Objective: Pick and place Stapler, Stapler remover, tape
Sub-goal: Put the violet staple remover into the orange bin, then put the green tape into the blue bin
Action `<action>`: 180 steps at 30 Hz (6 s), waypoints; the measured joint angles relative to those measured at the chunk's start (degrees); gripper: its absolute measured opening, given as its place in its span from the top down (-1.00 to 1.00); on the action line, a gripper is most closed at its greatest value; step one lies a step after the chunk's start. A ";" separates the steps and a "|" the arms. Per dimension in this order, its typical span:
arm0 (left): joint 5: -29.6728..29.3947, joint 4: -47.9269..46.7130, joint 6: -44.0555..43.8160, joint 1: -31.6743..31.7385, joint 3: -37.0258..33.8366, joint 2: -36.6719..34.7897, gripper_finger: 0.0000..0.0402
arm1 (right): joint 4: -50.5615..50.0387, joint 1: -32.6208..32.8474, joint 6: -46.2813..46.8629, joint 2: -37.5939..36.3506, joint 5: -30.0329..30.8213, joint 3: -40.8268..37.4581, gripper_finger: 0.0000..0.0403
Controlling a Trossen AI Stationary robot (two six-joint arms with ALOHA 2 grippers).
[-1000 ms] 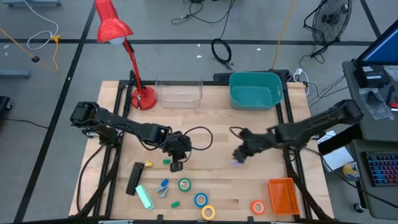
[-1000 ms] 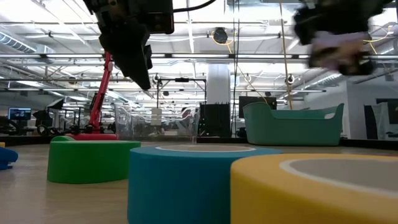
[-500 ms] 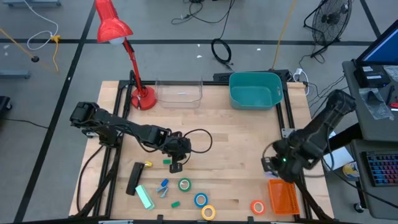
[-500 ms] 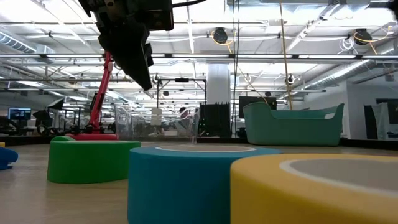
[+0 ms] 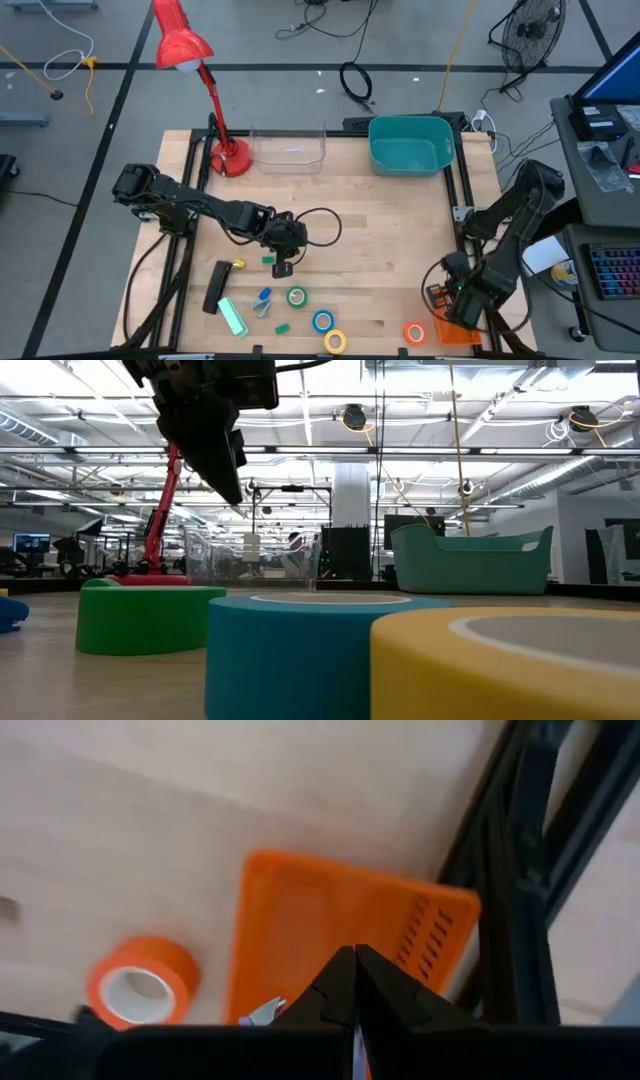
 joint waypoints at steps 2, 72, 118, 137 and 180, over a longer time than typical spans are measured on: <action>0.14 -0.03 -0.02 0.00 0.00 0.00 0.89 | 1.57 0.85 0.25 1.50 -1.43 0.00 1.00; -0.93 2.68 -2.49 -0.79 0.00 0.00 0.89 | 10.01 -3.48 -3.03 -12.17 18.11 -10.60 0.56; -2.27 -19.51 -38.98 -11.98 13.25 -16.13 0.93 | 43.18 -52.19 -84.89 -22.63 22.47 -10.62 0.56; 0.15 -30.75 -58.93 -26.99 11.69 -2.99 0.40 | 43.86 -52.43 -85.36 -20.37 22.44 -10.64 0.56; -4.82 -20.24 -59.08 -22.41 2.47 6.91 0.08 | 43.39 -52.15 -86.45 -20.39 22.53 -10.64 0.56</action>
